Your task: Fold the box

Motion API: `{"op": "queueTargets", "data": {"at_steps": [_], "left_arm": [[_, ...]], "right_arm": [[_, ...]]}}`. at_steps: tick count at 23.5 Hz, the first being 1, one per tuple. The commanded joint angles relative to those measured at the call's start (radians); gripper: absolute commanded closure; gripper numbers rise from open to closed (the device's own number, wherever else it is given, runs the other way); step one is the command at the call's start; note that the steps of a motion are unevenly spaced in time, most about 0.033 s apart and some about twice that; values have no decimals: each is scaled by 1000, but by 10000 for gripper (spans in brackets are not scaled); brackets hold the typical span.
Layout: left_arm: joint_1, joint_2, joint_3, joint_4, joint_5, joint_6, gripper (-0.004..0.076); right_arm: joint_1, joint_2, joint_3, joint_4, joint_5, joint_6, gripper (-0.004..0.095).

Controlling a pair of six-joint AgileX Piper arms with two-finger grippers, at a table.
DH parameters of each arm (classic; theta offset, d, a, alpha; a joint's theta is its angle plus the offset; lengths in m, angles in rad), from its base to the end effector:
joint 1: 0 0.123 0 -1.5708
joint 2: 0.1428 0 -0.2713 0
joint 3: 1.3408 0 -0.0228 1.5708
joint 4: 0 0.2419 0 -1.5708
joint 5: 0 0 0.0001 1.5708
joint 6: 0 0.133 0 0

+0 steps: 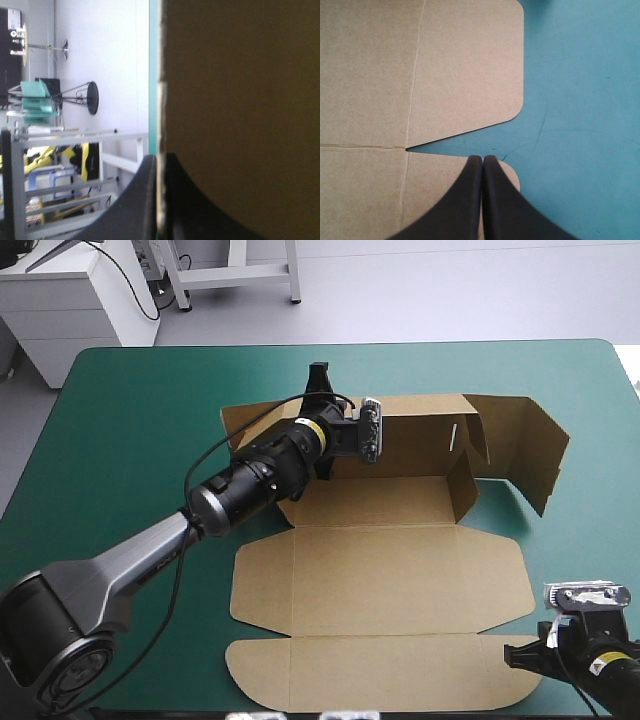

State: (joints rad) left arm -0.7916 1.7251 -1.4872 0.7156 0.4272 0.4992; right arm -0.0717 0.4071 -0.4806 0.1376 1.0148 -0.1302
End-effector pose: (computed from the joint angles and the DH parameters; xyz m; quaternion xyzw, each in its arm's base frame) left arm 0.3317 -0.2843 0.3093 0.6641 0.5309 0.2114 0.4821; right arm 0.0918 0.0089 0.2267 -0.0138 0.9343 0.0318 0.3549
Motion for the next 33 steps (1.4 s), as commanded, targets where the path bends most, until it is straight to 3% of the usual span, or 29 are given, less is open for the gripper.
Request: {"op": "queueTargets", "data": {"at_steps": [1,3,8,15,28,33], "left_arm": [[-71,-16,-35,387,135,-336,733],[-103,-8,-35,449,178,-458,732],[-160,-3,-33,507,186,-558,733],[-214,53,-10,725,376,-686,732],[-249,115,48,781,407,-748,732],[-270,115,48,746,402,-760,732]], "right_arm": [[1,6,-21,7,-45,-4,928],[1,6,-21,7,-45,-4,928],[1,6,-21,7,-45,-4,928],[1,6,-21,13,-43,-4,928],[1,12,-45,36,-68,-4,928],[1,159,-249,32,-112,13,928]]}}
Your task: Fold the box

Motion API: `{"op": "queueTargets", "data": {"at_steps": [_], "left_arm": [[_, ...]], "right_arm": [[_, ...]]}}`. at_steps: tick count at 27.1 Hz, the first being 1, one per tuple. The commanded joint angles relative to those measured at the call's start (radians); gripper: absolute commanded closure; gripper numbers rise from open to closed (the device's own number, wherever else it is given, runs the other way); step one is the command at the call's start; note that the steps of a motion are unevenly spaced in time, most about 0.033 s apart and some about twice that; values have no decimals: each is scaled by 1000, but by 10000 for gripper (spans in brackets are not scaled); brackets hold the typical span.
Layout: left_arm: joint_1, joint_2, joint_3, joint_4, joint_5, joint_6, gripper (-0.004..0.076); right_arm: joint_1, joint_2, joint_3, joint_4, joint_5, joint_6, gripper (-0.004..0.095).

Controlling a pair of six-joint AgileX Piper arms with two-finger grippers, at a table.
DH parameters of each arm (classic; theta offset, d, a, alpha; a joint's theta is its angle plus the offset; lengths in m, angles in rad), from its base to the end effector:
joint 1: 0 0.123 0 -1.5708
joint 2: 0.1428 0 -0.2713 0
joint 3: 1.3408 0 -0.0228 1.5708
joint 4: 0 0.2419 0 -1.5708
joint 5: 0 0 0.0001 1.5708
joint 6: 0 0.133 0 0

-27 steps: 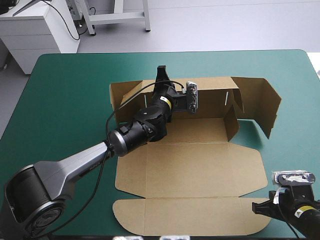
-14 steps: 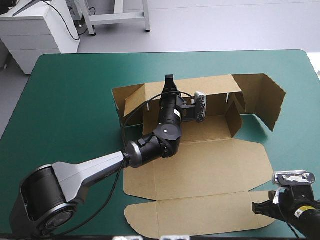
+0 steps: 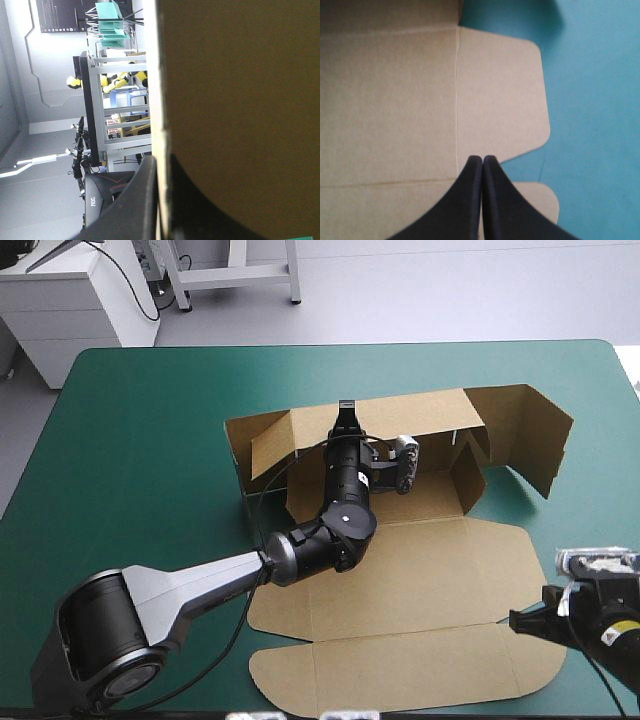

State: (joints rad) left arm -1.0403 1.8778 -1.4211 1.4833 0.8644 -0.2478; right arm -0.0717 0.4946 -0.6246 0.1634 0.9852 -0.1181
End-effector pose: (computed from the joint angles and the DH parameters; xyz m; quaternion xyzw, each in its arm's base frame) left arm 0.3040 -0.3190 0.2618 0.5999 0.5370 0.3897 0.4472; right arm 0.1096 0.0102 0.2678 -0.0063 0.9175 0.0430 0.3953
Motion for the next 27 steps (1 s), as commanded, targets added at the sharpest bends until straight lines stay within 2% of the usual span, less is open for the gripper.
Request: {"op": "queueTargets", "data": {"at_steps": [1,5,11,27], "left_arm": [[-25,-38,-18,-24,-32,-13,732],[-27,-38,-18,-24,-32,-13,732],[-27,-38,-18,-24,-34,-13,732],[-27,-38,-18,-26,-33,-13,732]], "right_arm": [[1,130,-171,15,-95,4,928],[1,334,-418,111,-121,-20,927],[1,568,-671,103,-121,-85,928],[1,1124,-1141,126,-129,-94,928]]}}
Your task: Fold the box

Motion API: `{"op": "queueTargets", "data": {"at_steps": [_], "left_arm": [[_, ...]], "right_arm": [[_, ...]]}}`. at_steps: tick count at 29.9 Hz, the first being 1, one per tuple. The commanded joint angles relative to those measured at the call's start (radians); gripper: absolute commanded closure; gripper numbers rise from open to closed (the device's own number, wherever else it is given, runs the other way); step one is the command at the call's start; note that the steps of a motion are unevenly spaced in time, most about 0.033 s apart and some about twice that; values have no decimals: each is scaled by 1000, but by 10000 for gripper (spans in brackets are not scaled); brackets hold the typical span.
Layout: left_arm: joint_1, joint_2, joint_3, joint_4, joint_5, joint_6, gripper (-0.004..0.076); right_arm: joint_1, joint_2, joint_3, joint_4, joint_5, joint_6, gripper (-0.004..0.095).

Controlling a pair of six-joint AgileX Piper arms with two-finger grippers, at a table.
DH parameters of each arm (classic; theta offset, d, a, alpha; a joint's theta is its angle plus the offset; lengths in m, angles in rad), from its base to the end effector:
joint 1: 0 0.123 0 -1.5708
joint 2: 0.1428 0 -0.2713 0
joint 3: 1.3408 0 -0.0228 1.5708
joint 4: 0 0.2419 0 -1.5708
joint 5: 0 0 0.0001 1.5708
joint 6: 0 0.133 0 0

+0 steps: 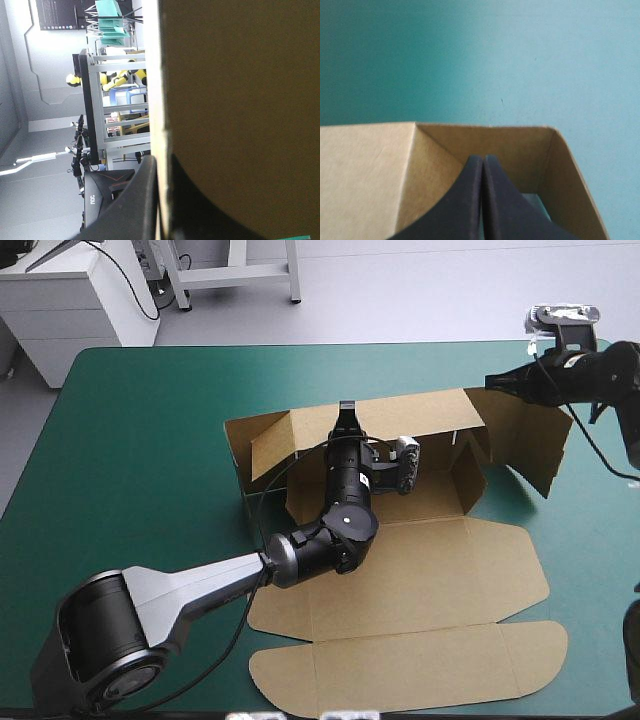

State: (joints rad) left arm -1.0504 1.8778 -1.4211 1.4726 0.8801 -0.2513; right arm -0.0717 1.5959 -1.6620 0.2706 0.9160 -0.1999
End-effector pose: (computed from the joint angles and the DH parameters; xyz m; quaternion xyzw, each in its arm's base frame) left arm 0.3009 -0.3198 0.2613 0.5973 0.5417 0.3892 0.4453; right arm 0.3775 0.0012 0.3618 -0.0250 0.9113 0.0767 0.4037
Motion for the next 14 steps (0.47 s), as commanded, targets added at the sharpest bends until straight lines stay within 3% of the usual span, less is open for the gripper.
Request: {"op": "queueTargets", "data": {"at_steps": [1,14], "left_arm": [[-17,-38,-18,-15,-48,-9,732],[-17,-38,-18,-95,-48,-9,732]], "right_arm": [[1,44,-128,19,-62,-12,928],[1,264,-319,16,-50,-17,927]]}}
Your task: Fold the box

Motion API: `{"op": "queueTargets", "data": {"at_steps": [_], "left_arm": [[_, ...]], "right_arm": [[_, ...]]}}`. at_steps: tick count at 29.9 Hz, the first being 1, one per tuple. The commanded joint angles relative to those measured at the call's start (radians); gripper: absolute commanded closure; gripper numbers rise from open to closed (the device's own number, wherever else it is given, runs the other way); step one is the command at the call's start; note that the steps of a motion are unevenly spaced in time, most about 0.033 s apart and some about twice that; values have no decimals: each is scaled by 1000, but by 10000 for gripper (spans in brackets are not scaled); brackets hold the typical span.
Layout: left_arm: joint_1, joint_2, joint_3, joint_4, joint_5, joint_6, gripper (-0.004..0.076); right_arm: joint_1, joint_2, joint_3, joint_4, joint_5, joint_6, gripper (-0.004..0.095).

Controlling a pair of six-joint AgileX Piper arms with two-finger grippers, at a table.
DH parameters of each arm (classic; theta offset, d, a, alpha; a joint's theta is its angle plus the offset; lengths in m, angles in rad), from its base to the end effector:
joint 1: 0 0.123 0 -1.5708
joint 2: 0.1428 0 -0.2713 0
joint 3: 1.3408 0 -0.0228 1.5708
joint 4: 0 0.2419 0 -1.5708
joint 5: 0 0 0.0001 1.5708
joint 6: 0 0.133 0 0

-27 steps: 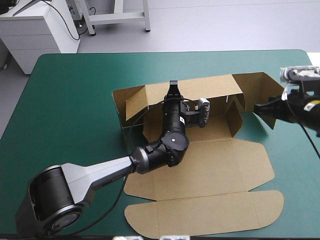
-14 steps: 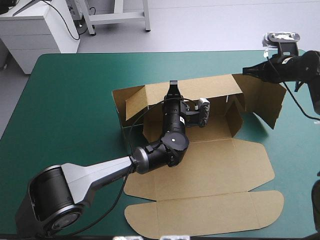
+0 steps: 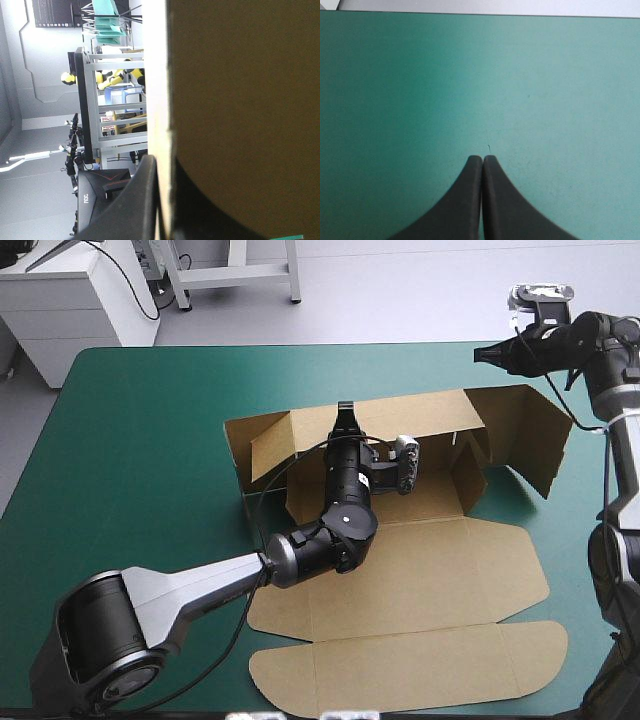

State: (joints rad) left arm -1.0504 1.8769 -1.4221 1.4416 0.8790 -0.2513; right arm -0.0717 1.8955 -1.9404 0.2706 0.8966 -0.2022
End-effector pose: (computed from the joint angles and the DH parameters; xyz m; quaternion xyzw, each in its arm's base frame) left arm 0.3000 -0.3191 0.2590 0.5956 0.5533 0.3796 0.4415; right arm 0.4553 -0.0048 0.3313 -0.0234 0.9118 0.0757 0.4028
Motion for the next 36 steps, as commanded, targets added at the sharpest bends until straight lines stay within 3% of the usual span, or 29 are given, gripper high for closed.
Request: {"op": "queueTargets", "data": {"at_steps": [1,18,28,36], "left_arm": [[-17,-37,-17,-64,-47,-9,732],[-17,-37,-17,-64,-45,-9,732],[-17,-37,-17,-64,-45,-9,732],[-17,-37,-17,-64,-45,-12,732]], "right_arm": [[1,-36,-40,13,-24,-14,928],[1,-40,-40,-18,187,-58,928],[1,-84,-37,-22,347,-182,928],[-1,-150,82,49,336,-220,928]]}}
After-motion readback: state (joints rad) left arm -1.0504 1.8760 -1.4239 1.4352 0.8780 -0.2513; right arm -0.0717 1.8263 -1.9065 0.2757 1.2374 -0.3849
